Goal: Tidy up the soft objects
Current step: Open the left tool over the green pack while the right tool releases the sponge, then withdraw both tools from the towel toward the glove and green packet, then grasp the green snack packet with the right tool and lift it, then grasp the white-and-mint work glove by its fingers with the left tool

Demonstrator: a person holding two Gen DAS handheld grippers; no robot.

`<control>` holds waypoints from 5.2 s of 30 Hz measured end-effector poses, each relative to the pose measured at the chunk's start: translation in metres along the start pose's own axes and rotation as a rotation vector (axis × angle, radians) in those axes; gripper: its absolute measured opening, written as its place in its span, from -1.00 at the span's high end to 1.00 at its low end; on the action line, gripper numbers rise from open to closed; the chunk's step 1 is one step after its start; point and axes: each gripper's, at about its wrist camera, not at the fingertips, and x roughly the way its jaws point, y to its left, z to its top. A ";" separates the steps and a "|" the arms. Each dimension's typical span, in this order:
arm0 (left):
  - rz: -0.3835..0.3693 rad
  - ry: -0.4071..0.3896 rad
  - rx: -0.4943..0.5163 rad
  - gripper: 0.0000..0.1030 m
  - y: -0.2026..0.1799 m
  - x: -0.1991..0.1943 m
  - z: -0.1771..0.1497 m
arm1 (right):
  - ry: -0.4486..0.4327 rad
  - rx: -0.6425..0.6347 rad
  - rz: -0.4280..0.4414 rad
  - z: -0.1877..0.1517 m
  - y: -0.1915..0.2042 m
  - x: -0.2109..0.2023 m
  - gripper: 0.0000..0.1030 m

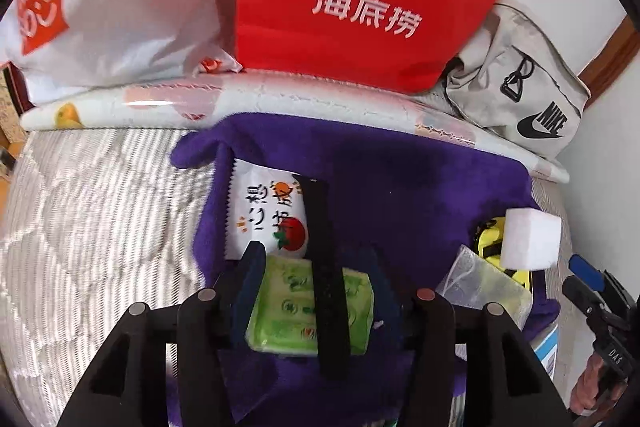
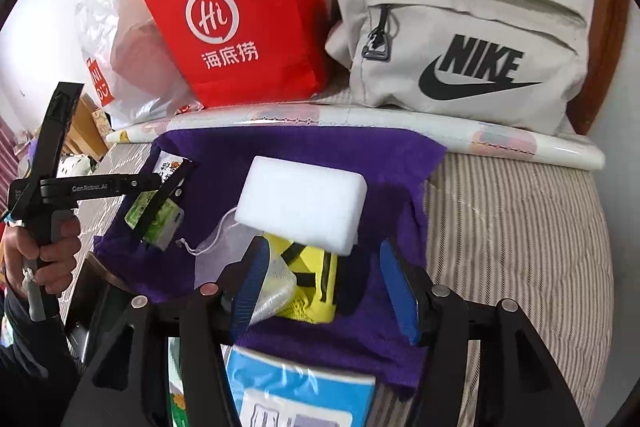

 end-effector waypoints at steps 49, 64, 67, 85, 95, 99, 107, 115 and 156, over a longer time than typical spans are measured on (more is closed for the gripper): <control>-0.076 -0.093 0.108 0.01 -0.029 -0.126 -0.264 | 0.026 -0.230 0.025 -0.231 0.108 -0.062 0.66; -0.087 -0.089 0.095 0.00 -0.023 -0.130 -0.274 | -0.041 -0.214 0.036 -0.245 0.106 -0.109 0.98; -0.090 -0.089 0.092 0.00 -0.022 -0.131 -0.277 | -0.032 -0.198 0.045 -0.253 0.102 -0.115 0.95; -0.093 -0.072 0.110 -0.04 -0.023 -0.122 -0.278 | -0.021 -0.317 -0.047 -0.240 0.114 -0.058 0.79; -0.087 -0.059 0.099 -0.04 -0.018 -0.119 -0.279 | -0.051 -0.249 0.041 -0.248 0.107 -0.098 0.99; -0.079 -0.058 0.092 -0.04 -0.016 -0.119 -0.280 | -0.021 -0.245 0.058 -0.265 0.105 -0.112 0.99; -0.080 -0.059 0.091 -0.04 -0.015 -0.119 -0.280 | -0.017 -0.201 0.037 -0.269 0.091 -0.109 -0.13; -0.078 -0.036 0.108 -0.04 -0.019 -0.111 -0.280 | -0.011 -0.176 0.067 -0.249 0.088 -0.080 -0.27; -0.096 -0.033 0.197 0.66 -0.090 -0.059 -0.259 | -0.014 -0.098 -0.003 -0.283 0.032 -0.099 0.43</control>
